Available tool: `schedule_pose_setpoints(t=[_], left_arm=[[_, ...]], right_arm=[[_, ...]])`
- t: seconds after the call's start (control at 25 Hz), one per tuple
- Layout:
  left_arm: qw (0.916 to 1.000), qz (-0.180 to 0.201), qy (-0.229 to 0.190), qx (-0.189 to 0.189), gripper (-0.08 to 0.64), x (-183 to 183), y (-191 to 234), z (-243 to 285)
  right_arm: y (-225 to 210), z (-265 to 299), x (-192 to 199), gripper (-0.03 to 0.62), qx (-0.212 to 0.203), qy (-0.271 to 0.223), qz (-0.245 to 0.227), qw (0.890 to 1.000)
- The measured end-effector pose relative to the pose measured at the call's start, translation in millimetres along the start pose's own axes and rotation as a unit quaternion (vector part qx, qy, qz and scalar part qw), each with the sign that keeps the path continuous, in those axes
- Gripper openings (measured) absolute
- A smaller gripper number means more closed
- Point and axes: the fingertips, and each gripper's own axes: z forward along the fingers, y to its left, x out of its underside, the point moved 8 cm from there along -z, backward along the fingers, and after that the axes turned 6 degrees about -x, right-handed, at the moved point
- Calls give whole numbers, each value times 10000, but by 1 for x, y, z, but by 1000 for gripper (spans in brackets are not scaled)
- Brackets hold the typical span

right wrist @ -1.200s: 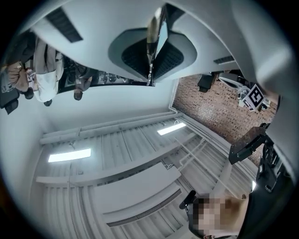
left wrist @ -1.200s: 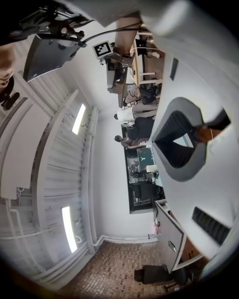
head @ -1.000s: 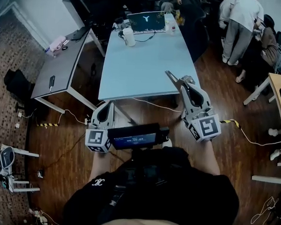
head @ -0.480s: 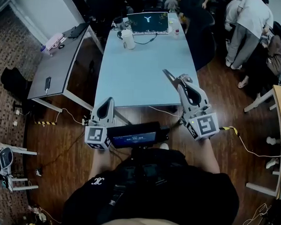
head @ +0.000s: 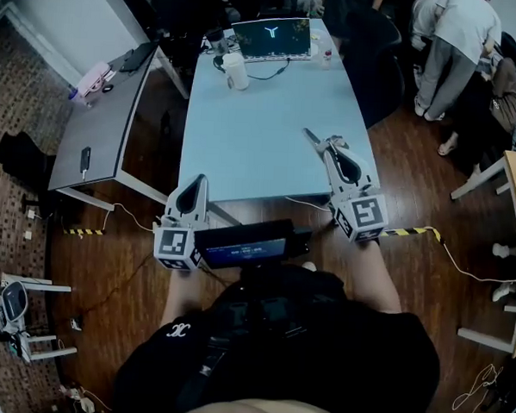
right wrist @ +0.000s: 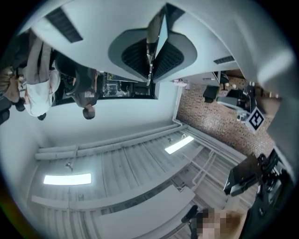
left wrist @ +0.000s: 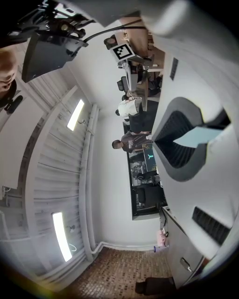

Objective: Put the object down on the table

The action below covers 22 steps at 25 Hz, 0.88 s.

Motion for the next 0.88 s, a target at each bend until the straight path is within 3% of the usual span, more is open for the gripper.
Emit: schedule_pose_setpoints(t=[0.12, 0.32, 0.6, 0.88], left_arm=[[9999, -61, 67, -46, 5, 6, 11, 3], [9998, -109, 123, -124, 5, 13, 27, 8], [9997, -97, 150, -163, 5, 12, 46, 21], [9997, -113, 176, -128, 5, 15, 48, 39]], right_arm=[[2, 26, 47, 26, 27, 480, -126, 9988], [8, 63, 142, 26, -72, 1462, 515, 9879], [1, 100, 222, 26, 161, 2339, 1542, 9598], [-1, 102, 285, 34, 246, 3378, 1650, 9263]])
